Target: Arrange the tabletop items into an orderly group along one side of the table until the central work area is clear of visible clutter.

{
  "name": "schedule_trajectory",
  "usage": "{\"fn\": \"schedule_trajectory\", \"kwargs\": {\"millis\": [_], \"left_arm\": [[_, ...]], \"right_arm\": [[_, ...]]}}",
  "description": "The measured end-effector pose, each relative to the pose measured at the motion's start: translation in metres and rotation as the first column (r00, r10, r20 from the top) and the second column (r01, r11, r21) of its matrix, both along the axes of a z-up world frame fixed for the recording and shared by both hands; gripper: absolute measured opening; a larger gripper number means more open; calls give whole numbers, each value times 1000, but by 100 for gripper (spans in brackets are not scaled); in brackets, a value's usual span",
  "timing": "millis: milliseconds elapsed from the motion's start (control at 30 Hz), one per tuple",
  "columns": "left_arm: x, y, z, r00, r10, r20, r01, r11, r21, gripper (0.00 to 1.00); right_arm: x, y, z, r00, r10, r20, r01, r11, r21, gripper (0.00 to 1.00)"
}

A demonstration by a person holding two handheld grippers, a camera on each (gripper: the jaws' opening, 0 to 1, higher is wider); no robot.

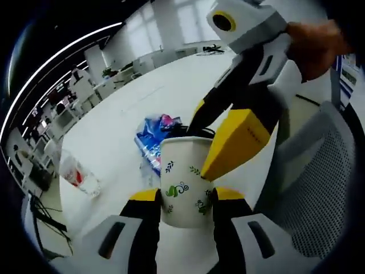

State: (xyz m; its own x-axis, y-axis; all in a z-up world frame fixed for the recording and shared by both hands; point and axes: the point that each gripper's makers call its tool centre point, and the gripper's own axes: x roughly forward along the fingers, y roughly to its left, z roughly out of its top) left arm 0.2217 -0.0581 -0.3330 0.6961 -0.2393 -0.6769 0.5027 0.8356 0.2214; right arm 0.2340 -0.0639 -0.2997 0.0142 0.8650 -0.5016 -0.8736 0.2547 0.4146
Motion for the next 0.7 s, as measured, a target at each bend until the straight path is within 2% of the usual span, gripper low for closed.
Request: {"fn": "schedule_trajectory", "kwargs": {"millis": [267, 467, 700], "left_arm": [[-2, -12, -2, 998, -66, 5, 66, 997, 27, 35], [-4, -18, 2, 996, -94, 10, 94, 995, 37, 35], [-5, -23, 5, 993, -114, 14, 113, 993, 38, 35]], "right_arm": [[-11, 4, -5, 999, 35, -25, -35, 999, -5, 42], [-13, 4, -6, 998, 41, -44, -41, 999, -4, 31], [-17, 5, -7, 997, 50, -52, -50, 999, -4, 13]]}}
